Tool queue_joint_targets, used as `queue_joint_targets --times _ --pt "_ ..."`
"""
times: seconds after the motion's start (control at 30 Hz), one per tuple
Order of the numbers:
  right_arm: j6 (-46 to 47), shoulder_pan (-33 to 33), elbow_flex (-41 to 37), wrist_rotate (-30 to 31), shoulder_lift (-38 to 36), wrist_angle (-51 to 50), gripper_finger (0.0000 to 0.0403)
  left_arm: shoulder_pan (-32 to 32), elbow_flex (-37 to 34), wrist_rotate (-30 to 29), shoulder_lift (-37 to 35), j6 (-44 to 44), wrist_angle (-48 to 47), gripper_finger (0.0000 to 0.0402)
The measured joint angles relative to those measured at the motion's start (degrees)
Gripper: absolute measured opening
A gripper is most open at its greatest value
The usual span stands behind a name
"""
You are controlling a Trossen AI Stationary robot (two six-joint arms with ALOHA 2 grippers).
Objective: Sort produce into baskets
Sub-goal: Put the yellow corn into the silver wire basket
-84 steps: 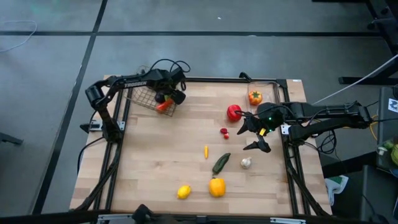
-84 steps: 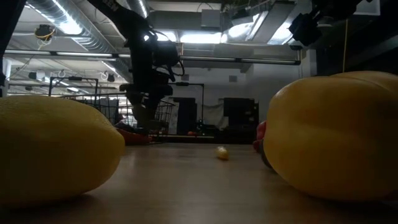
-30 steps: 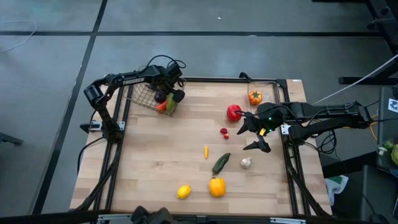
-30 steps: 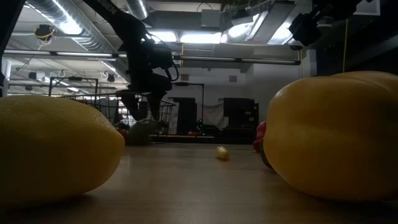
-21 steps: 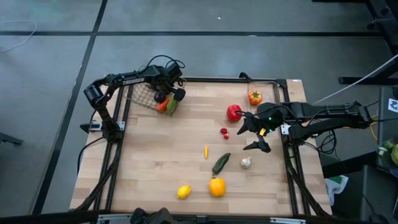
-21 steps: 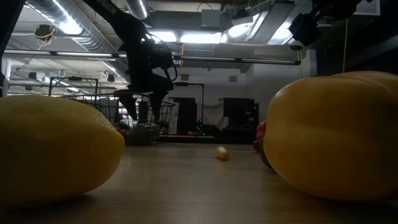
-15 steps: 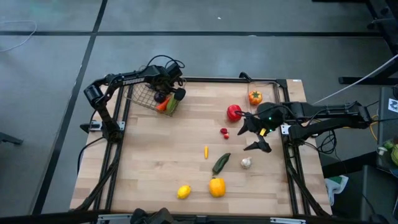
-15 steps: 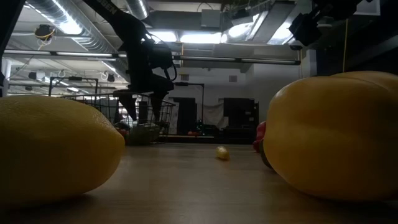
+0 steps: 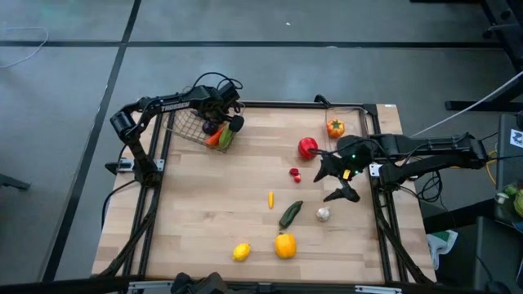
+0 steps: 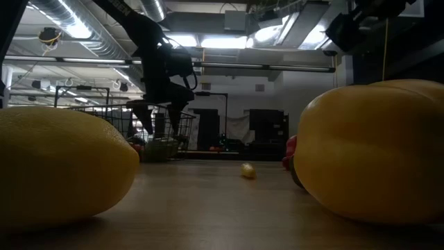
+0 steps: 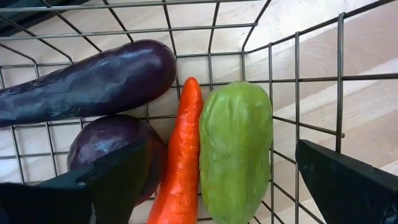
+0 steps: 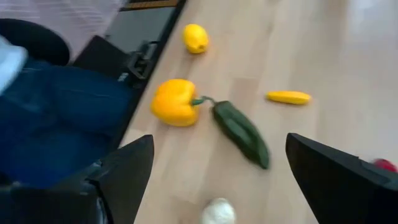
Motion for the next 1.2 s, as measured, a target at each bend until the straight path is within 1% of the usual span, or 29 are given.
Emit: queue_joint_targets --times 0.23,0.47,0.57,0.67,0.77,0.87,1.0,1.2 --pt "0.0 0.0 0.0 6.2 0.0 0.0 0.036 0.0 0.0 -0.1 -1.7 1.8 0.2 0.0392" --pt "0.0 0.0 0.0 6.8 0.0 0.0 0.036 -0.2 0.0 -0.3 -7.9 2.9 0.2 0.0392" --pt "-1.6 0.0 0.0 6.9 0.0 0.4 0.036 -1.2 0.0 -0.4 -11.2 2.9 0.5 0.0392" --pt "-1.8 0.0 -0.1 8.3 0.0 1.0 0.036 -2.6 0.0 -0.3 -14.5 2.9 2.7 0.0392" --pt "-1.8 0.0 -0.1 8.9 0.0 2.7 0.036 -4.9 0.0 -0.4 -17.2 2.8 6.4 0.0392" --pt "-1.8 0.0 -0.1 9.4 0.0 3.2 0.036 -8.5 0.0 -0.3 -18.8 2.8 10.2 0.0392" --pt "-1.8 0.0 -0.1 9.5 0.0 3.1 0.036 -14.8 0.1 -0.3 -18.7 4.6 13.3 0.0392" --pt "-1.8 0.0 -0.1 9.5 0.0 3.1 0.036 -24.3 0.1 -0.1 -16.4 4.8 15.8 0.0392"
